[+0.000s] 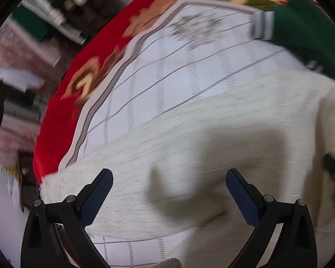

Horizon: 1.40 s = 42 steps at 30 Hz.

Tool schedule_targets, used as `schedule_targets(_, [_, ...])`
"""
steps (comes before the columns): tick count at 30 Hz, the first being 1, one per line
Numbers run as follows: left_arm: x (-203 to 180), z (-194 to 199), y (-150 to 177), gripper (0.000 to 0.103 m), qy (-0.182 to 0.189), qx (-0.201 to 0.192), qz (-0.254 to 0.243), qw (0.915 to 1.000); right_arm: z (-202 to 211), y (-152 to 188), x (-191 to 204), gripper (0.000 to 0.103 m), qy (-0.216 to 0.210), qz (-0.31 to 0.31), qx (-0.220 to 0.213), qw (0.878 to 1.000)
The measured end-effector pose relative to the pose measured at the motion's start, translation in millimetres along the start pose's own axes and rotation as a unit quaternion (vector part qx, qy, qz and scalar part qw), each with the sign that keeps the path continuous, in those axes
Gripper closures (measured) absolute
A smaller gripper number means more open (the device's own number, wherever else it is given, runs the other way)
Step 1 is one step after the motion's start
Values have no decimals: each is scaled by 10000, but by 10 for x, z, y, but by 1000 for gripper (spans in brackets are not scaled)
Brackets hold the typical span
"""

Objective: Fold large clothes

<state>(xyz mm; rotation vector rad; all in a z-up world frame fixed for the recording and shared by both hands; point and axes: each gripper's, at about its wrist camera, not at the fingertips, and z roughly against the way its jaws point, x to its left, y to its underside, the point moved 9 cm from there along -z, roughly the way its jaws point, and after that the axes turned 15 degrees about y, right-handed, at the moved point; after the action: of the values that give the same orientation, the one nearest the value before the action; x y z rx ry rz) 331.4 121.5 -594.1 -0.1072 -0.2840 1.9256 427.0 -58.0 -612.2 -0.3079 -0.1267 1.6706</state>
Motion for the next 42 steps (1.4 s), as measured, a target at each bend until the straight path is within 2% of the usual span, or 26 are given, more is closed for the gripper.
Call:
schedule_targets(2, [132, -56, 101, 0, -14, 81, 150, 9999, -294, 191, 217, 91, 182, 472, 316, 9982])
schedule_targets(3, [217, -106, 155, 0, 0, 149, 259, 9996, -360, 199, 242, 84, 217, 559, 368, 9975])
schedule_targets(5, [271, -132, 243, 0, 52, 242, 389, 9989, -319, 201, 300, 69, -48, 441, 335, 9985])
schedule_targets(6, [305, -138, 286, 0, 107, 283, 465, 9985, -212, 204, 311, 53, -392, 244, 331, 9984])
schedule_targets(7, [313, -119, 308, 0, 141, 292, 504, 9982, -123, 203, 276, 42, -564, 97, 322, 9978])
schedule_targets(9, [306, -33, 361, 0, 216, 285, 548, 9979, 166, 231, 132, 42, -970, -233, 206, 9948])
schedule_targets(12, [268, 169, 392, 0, 276, 179, 551, 9979, 529, 394, -313, 42, -1208, -785, 204, 9894])
schedule_targets(16, [93, 444, 393, 0, 427, 33, 515, 9978, 623, 723, -1285, 42, -936, -1843, 571, 9767])
schedule_targets(18, [-58, 530, 392, 0, 511, 4, 440, 9977, 571, 908, -1656, 42, -1154, -2200, 772, 9656])
schedule_targets(20, [-242, 582, 379, 0, 580, -33, 356, 9977, 517, 971, -1915, 42, -1127, -2314, 841, 9626])
schedule_targets(22, [-469, 618, 361, 0, 639, -103, 221, 9977, 362, 1097, -1995, 42, -1168, -2353, 919, 9605])
schedule_targets(24, [-676, 613, 335, 0, 607, -147, 77, 9980, 85, 1206, -2043, 42, -1387, -2587, 1011, 9506])
schedule_targets(26, [-863, 584, 307, 0, 582, -200, -30, 9981, -230, 1275, -2222, 44, -1263, -2938, 1064, 9415])
schedule_targets(28, [-1010, 529, 301, 0, 499, -235, -145, 9984, -518, 1338, -2486, 66, -955, -3295, 1081, 9331])
schedule_targets(30, [-1126, 450, 335, 0, 413, -202, -255, 9986, -662, 1443, -2890, 82, -477, -3703, 1011, 9221])
schedule_targets(32, [-1204, 385, 374, 0, 333, -144, -339, 9988, -667, 1557, -3196, 82, -254, -3859, 963, 9171])
schedule_targets(35, [-1275, 285, 434, 0, 251, -56, -389, 9989, -598, 1573, -3193, 80, -203, -3697, 1163, 9216])
schedule_targets(38, [-1307, 187, 465, 0, 223, -8, -374, 9990, -239, 1544, -3092, 65, -101, -3103, 993, 9454])
schedule_targets(39, [-1313, 128, 455, 0, 249, -7, -332, 9991, -142, 1546, -3021, 57, -82, -2990, 915, 9498])
schedule_targets(42, [-1351, -152, 438, 0, 122, 117, -351, 9992, 136, 1543, -2735, 43, -210, -2604, 692, 9628])
